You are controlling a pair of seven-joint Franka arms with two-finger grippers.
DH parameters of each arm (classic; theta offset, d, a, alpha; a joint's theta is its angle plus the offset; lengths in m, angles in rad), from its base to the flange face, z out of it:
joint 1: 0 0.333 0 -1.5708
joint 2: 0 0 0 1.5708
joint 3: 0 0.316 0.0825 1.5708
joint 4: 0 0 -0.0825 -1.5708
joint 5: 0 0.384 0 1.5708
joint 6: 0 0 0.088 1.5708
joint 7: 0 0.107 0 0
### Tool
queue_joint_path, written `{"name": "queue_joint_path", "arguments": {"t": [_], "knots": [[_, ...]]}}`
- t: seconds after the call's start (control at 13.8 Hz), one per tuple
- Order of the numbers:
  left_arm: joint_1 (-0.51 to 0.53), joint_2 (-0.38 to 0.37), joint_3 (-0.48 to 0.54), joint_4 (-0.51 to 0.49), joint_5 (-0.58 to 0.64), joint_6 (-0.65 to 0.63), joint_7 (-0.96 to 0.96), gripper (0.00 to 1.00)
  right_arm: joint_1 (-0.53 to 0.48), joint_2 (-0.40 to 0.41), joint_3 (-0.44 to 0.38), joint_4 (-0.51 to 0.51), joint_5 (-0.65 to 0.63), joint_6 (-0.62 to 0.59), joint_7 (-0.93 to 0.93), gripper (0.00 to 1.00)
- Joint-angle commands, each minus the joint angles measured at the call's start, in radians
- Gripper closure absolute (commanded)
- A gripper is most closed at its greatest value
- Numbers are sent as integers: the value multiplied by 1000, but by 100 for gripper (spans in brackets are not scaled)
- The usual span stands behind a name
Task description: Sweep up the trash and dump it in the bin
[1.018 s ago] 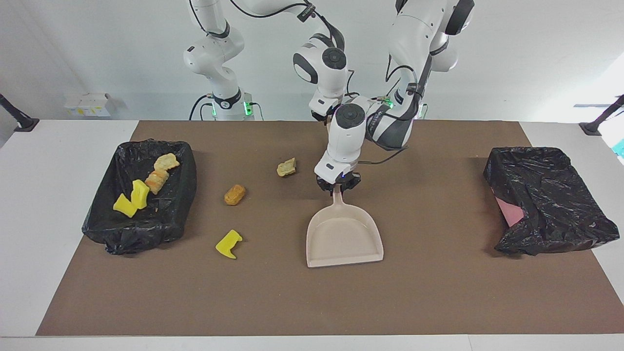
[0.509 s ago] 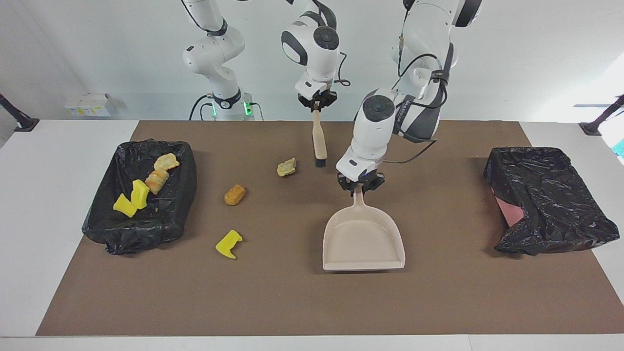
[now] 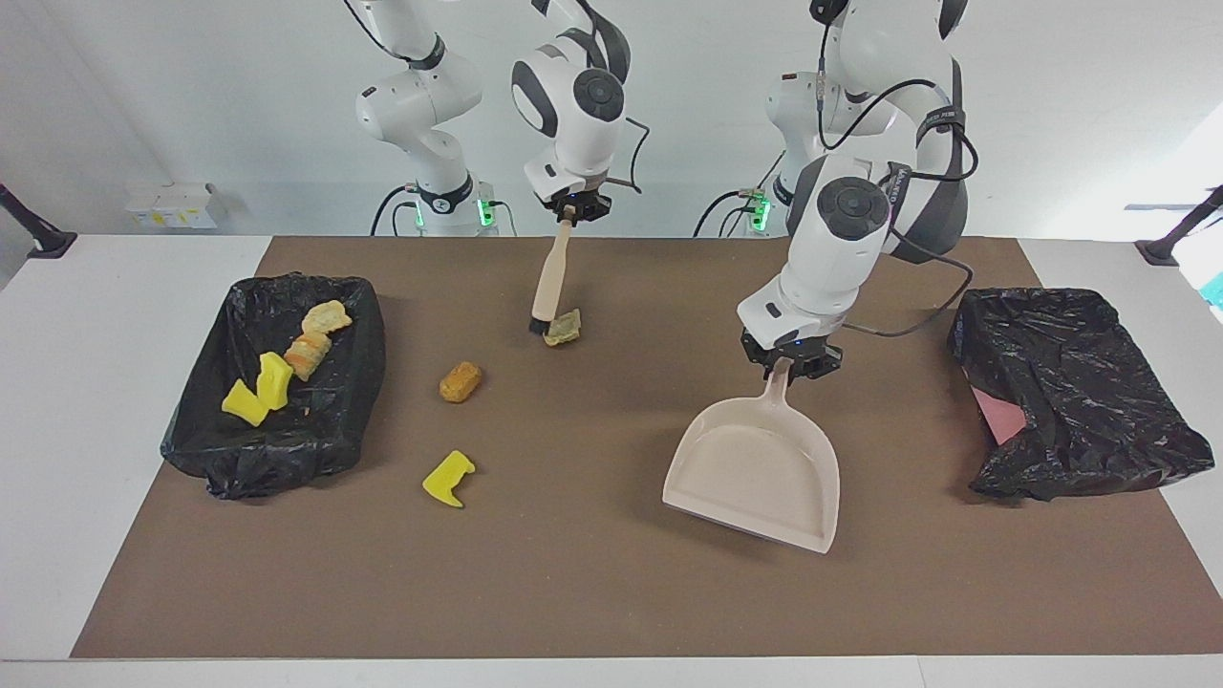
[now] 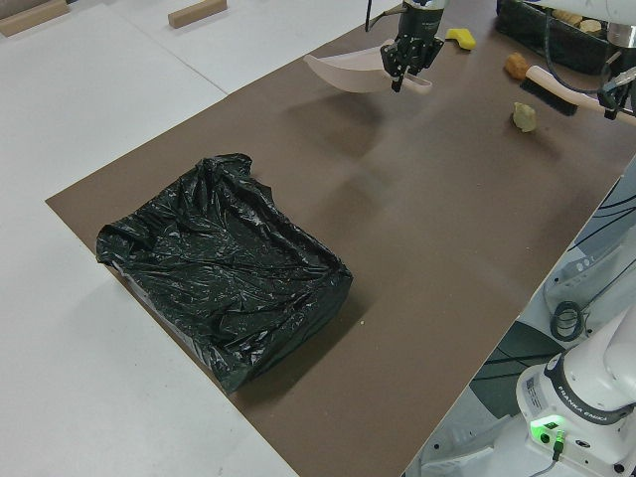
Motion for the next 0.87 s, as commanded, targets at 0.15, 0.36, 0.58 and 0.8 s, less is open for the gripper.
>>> {"name": "queue_joint_path", "arguments": {"t": [0.15, 0.36, 0.58, 0.8], "knots": [[31, 26, -6, 40, 36, 0, 389, 100, -32, 0, 14, -85, 5, 127, 116, 100], [57, 24, -6, 30, 50, 27, 591, 100, -53, 65, 14, -79, 80, 231, 114, 100], [77, 17, -6, 11, 56, 11, 815, 100, -49, 200, 12, 2, 109, 314, 146, 100], [72, -32, -6, -84, 117, 17, 1023, 100, -110, 307, 11, 162, 111, 312, 134, 100]]}}
